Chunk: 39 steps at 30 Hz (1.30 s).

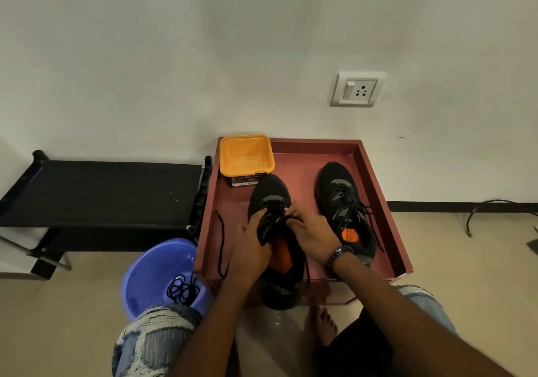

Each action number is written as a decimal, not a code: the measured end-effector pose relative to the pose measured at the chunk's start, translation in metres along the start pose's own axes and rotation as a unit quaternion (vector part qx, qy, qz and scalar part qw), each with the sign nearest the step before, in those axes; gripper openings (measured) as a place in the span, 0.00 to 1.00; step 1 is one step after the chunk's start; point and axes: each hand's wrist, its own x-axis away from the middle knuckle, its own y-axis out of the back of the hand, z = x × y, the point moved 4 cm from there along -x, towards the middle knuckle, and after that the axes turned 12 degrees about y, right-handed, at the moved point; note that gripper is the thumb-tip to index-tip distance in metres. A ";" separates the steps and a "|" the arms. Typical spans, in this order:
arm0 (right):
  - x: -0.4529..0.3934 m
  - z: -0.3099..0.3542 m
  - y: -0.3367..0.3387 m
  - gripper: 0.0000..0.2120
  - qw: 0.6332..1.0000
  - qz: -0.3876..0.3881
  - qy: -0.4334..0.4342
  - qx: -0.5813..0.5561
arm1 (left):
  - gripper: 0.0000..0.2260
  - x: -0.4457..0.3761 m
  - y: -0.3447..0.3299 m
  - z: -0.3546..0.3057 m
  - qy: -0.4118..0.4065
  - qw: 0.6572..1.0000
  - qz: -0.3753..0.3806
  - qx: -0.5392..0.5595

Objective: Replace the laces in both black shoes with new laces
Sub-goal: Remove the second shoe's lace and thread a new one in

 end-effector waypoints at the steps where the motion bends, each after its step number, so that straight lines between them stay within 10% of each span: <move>1: 0.000 -0.002 0.000 0.03 1.000 -0.008 -0.015 -0.025 | 0.30 0.001 0.000 -0.001 -0.003 1.000 -0.009 -0.005; 12: 0.011 -0.011 0.018 0.20 0.999 0.034 -0.012 0.041 | 0.26 0.008 -0.005 -0.008 0.027 0.998 -0.048 -0.034; 17: 0.017 -0.016 0.037 0.01 0.998 0.030 -0.027 0.053 | 0.25 0.012 -0.008 -0.008 0.018 0.998 -0.061 -0.018; 28: 0.034 -0.020 0.045 0.04 0.988 0.027 -0.001 0.155 | 0.25 0.009 -0.007 -0.001 0.001 0.995 -0.103 0.016; 33: 0.026 -0.020 0.038 0.03 0.990 0.026 -0.026 0.138 | 0.22 -0.005 0.001 0.003 0.041 0.999 -0.002 0.000; 39: 0.001 0.015 0.003 0.32 0.970 0.160 0.090 0.159 | 0.07 0.004 0.046 0.012 0.049 0.992 0.109 -0.038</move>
